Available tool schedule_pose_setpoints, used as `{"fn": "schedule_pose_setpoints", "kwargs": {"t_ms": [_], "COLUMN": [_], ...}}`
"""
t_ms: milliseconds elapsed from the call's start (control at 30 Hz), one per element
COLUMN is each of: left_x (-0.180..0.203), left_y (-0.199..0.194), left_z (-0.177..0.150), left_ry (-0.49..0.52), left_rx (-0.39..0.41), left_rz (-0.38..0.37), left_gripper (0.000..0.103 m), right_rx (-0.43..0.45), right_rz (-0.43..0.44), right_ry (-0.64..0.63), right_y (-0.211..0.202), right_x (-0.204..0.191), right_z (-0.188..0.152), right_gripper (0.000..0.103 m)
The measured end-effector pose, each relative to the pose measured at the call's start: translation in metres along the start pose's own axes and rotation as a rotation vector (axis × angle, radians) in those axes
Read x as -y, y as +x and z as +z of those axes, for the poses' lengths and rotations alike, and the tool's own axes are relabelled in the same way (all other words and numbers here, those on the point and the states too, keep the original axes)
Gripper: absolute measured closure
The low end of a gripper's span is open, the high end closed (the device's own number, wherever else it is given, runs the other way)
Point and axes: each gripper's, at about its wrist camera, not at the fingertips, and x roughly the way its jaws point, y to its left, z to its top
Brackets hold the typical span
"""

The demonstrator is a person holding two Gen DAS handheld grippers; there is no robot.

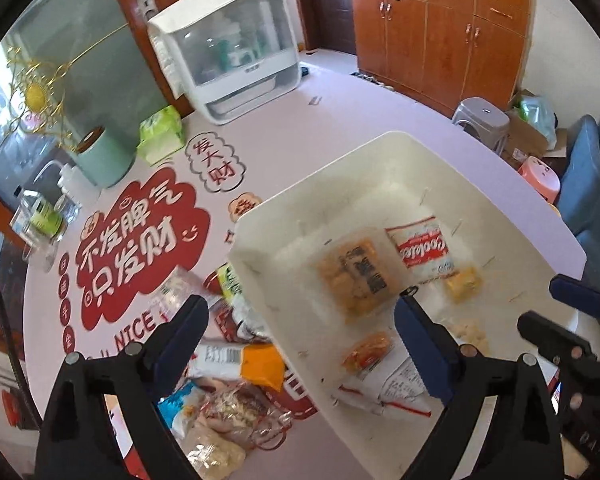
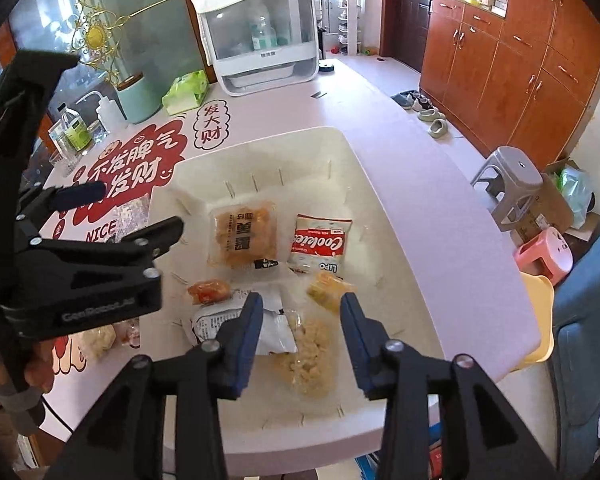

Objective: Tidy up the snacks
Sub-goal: 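Carry both snacks over the white tray and open both tools to drop them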

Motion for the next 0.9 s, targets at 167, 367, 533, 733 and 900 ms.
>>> {"fn": "schedule_pose_setpoints", "kwargs": {"t_ms": [167, 367, 533, 733, 900], "left_x": [-0.012, -0.023, -0.037, -0.067, -0.101], "left_y": [-0.007, -0.017, -0.025, -0.034, -0.050], "left_z": [-0.011, -0.023, -0.036, -0.058, -0.075], "left_ry": [-0.019, -0.027, -0.035, -0.065, -0.089], "left_rx": [-0.008, -0.012, -0.020, -0.043, -0.039], "left_rz": [0.018, 0.031, 0.047, 0.071, 0.117], "left_gripper": [0.009, 0.009, 0.009, 0.009, 0.009], "right_rx": [-0.006, -0.006, -0.020, -0.056, -0.043], "right_rz": [0.013, 0.019, 0.048, 0.091, 0.113], "right_ry": [0.007, 0.002, 0.015, 0.024, -0.005], "right_y": [0.003, 0.001, 0.001, 0.006, 0.001], "right_x": [-0.002, -0.010, -0.017, -0.030, -0.051], "right_z": [0.002, 0.002, 0.000, -0.005, -0.008], "right_gripper": [0.062, 0.062, 0.062, 0.062, 0.062]}}
